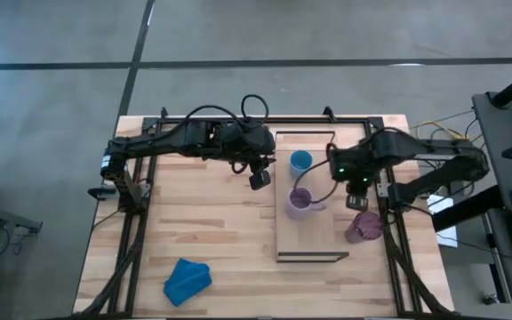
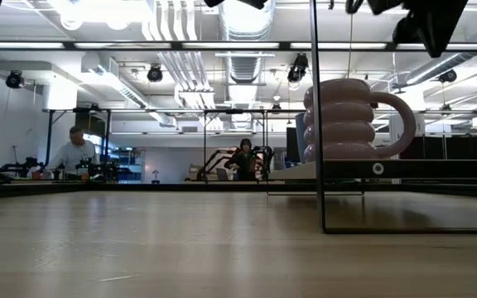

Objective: Stack small to large cups/mugs on shelf
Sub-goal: Put the purple cup on the shelf

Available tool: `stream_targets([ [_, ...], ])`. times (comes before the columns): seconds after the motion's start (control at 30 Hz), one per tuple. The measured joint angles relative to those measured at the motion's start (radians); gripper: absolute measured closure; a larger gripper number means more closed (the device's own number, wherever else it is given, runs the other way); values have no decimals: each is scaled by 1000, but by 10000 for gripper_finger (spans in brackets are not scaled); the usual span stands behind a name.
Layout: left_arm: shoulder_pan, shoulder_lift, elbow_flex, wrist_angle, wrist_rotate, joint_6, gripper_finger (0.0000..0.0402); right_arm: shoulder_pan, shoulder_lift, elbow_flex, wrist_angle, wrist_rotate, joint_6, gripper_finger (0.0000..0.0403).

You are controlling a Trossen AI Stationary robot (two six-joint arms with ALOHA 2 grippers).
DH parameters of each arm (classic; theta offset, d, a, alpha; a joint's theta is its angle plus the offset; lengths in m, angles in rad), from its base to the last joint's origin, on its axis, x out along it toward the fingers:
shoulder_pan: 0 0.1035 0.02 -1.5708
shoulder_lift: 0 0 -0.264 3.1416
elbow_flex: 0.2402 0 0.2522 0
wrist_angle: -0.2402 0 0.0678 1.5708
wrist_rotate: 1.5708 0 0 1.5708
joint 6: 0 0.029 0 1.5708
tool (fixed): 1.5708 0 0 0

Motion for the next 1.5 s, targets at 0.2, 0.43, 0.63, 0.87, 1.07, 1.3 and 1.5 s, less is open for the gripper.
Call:
stream_targets([
  [0.2, 0, -1, 0, -2, 0, 0, 322, 5, 34, -6, 1, -48, 6, 321],
  [0.43, 0, -2, 0, -51, 7, 1, 322, 7, -113, -54, 0, -58, 109, 319],
  [0.63, 0, -2, 0, -62, 24, 1, 322, 65, -290, -163, -1, -74, 277, 319],
  [0.87, 0, -2, 0, -62, 26, 2, 322, 151, -420, -281, -1, -88, 446, 319],
  [1.07, 0, -2, 0, -55, 26, 2, 322, 203, -427, -335, 7, -126, 445, 319],
  [1.3, 0, -2, 0, -22, 25, 1, 322, 208, -398, -373, 13, -126, 412, 319],
  [1.5, 0, -3, 0, -16, 25, 0, 322, 208, -392, -383, 30, -126, 403, 319],
])
